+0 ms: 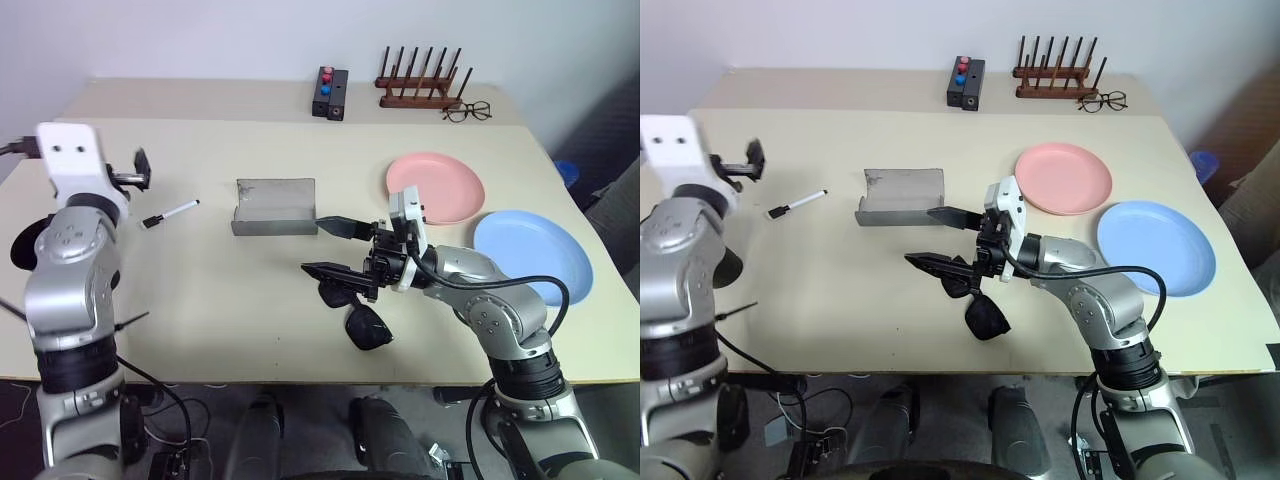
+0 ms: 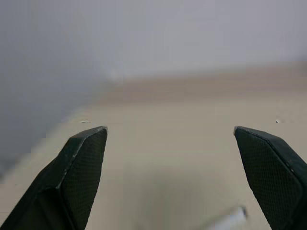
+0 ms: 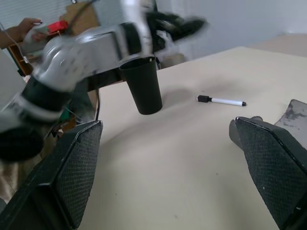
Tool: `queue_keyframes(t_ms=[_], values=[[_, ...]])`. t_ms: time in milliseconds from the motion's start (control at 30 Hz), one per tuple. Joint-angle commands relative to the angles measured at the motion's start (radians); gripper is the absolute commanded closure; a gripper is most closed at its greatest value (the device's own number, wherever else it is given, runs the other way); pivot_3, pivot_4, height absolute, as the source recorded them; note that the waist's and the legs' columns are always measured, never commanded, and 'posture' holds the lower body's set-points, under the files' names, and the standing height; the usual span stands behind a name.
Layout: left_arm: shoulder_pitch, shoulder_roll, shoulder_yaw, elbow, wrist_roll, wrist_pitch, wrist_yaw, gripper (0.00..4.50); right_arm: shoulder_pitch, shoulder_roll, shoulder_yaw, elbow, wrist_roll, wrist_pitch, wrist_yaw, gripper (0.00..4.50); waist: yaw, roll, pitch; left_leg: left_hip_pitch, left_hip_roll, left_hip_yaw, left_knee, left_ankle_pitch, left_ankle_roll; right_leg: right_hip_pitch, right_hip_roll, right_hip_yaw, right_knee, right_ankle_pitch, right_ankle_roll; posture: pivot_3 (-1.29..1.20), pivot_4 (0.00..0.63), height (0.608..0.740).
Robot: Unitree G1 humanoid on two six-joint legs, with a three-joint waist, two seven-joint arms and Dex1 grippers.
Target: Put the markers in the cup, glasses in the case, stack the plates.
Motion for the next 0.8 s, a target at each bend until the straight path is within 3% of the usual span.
queue_keyframes(t_ms=[33,167,433,667,800], values=[[-0.128,0.051,-0.075,0.188,-0.001,0.163,-0.065,0.20,-0.026,0.012,0.001,-0.015,0.000,-0.015,-0.001,0.00,0.000,-0.001,0.000,0.000,0.000,0.000,0.000,0.000,0.000,0.000,0.000,0.000,0.000,0.000,0.000,0.00,0.150,0.740],[-0.250,0.102,-0.184,0.448,0.049,0.146,-0.139,0.20,-0.032,0.016,-0.002,-0.020,-0.001,-0.009,-0.015,0.00,-0.001,0.000,0.000,-0.001,0.000,0.000,-0.001,0.000,0.000,-0.002,0.000,0.000,0.000,0.000,0.001,0.00,0.150,0.740],[-0.421,0.097,-0.246,0.879,0.081,0.020,-0.271,0.20,-0.018,0.009,-0.012,-0.045,0.004,0.001,-0.046,0.00,0.002,0.000,0.000,-0.002,0.000,-0.001,-0.006,0.000,0.000,-0.003,0.000,-0.001,0.000,0.000,0.004,0.00,0.150,0.740],[-0.491,0.097,-0.261,1.050,0.084,0.036,-0.379,0.20,-0.010,0.003,-0.015,-0.053,0.004,-0.001,-0.056,0.00,0.003,0.000,0.000,-0.002,0.000,-0.001,-0.007,0.000,0.000,-0.004,0.000,-0.001,0.000,0.000,0.006,0.00,0.150,0.740],[-0.484,0.101,-0.262,1.046,0.090,0.043,-0.403,1.43,-0.006,0.001,-0.012,-0.050,0.002,-0.005,-0.052,0.00,0.004,0.000,0.000,-0.002,0.000,-0.001,-0.007,0.000,0.000,-0.004,0.000,-0.001,0.000,0.000,0.006,0.00,0.150,0.740]])
